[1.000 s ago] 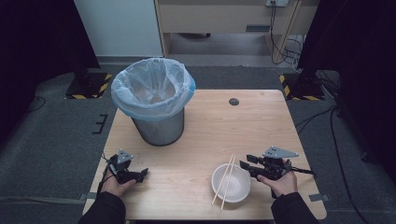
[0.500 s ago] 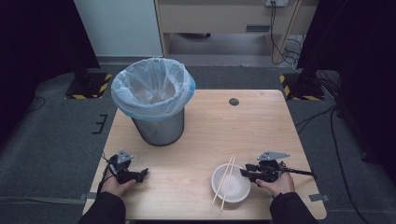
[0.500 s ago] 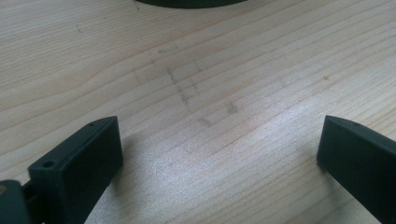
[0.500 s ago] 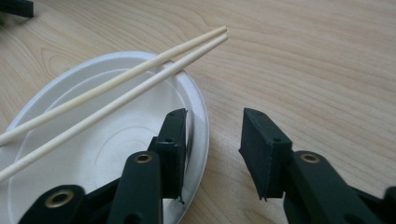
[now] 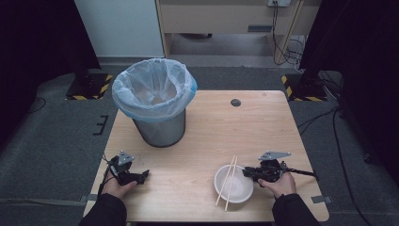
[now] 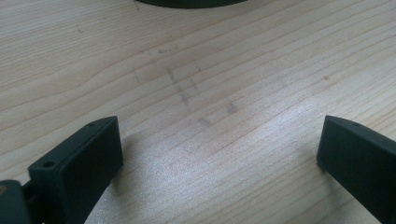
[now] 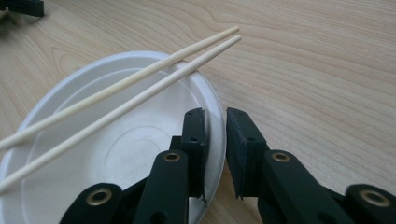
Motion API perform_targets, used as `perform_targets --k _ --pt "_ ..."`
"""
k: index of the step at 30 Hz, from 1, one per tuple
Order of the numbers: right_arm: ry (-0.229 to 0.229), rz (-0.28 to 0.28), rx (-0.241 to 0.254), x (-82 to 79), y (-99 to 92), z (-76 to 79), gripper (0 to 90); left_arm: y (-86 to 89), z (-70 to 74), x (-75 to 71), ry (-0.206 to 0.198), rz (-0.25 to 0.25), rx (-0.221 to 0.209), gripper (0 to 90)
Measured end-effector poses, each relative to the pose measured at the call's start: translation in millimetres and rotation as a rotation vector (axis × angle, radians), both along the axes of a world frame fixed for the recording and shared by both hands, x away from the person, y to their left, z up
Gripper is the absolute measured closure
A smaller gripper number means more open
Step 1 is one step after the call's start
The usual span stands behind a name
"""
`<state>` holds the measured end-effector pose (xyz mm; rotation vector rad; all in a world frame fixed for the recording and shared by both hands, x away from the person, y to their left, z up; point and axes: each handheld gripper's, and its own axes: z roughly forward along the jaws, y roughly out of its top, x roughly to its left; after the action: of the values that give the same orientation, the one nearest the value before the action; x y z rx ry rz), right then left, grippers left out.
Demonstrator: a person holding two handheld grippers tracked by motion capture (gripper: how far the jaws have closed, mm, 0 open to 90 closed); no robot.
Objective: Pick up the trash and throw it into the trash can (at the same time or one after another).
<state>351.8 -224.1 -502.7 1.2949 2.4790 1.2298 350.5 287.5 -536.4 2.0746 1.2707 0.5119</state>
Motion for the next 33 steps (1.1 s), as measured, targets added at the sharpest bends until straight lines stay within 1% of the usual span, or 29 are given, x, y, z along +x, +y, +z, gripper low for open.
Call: perform_targets --k 2,8,12,14,24,33 --pt "-0.013 0.011 0.000 0.9 0.1 0.2 80.2 0.0 0.0 0.0 0.000 0.000 0.000 0.0" --pt "-0.017 0.012 0.009 2.9 0.7 1.7 81.2 0.0 0.0 0.0 0.000 0.000 0.000 0.0" --pt "-0.036 0.010 0.014 8.3 0.4 2.1 81.5 0.0 0.0 0.0 0.000 0.000 0.000 0.0" --pt "-0.037 0.008 0.020 11.3 0.6 2.0 81.4 0.0 0.0 0.0 0.000 0.000 0.000 0.0" --pt "-0.062 0.041 0.011 34.1 2.6 -0.5 80.8 0.0 0.0 0.0 0.000 0.000 0.000 0.0" --pt "-0.087 0.042 0.023 55.8 4.0 0.1 81.2 0.0 0.0 0.0 0.000 0.000 0.000 0.0"
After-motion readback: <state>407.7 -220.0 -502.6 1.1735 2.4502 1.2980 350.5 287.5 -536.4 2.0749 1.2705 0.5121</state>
